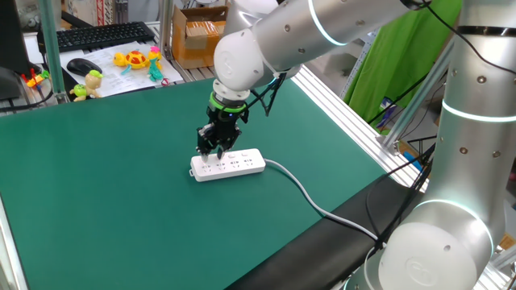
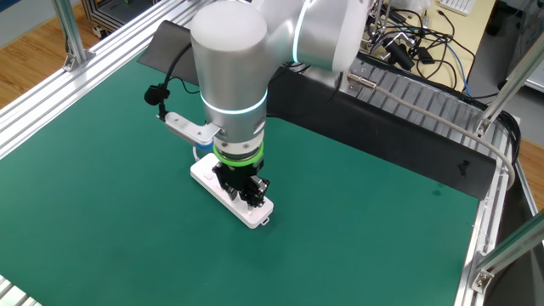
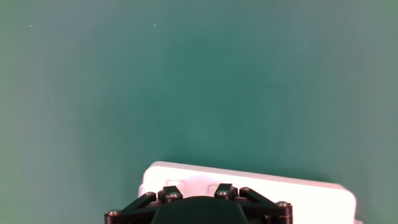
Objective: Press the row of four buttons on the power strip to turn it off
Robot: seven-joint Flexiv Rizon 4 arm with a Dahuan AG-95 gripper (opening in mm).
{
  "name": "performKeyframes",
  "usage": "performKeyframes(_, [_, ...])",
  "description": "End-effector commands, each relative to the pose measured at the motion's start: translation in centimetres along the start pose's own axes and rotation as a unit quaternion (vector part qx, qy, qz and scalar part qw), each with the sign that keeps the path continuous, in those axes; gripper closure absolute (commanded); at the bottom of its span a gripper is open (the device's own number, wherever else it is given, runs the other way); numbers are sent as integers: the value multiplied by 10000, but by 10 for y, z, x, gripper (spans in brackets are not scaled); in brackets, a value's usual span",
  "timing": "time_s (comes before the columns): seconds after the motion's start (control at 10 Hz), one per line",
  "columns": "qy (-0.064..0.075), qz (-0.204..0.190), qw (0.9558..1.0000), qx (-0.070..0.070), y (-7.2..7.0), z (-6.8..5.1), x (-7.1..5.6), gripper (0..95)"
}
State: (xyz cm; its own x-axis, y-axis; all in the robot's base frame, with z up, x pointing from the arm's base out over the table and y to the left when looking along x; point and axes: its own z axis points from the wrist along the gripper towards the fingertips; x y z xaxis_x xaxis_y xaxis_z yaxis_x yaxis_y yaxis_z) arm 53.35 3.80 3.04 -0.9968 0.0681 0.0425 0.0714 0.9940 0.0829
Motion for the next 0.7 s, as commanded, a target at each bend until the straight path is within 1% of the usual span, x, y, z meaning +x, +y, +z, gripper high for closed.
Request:
performKeyframes(0.1, [10, 6, 10000, 21, 0, 2, 0, 570])
performKeyframes(0.3, [38, 12, 10000, 41, 2, 1, 2, 570])
performKeyframes(0.5, [17, -5, 10000, 59, 3, 5, 0, 570])
performKeyframes(0.6, [18, -13, 10000, 82, 3, 3, 0, 570])
performKeyframes(0.7, [17, -13, 10000, 76, 4, 1, 0, 570])
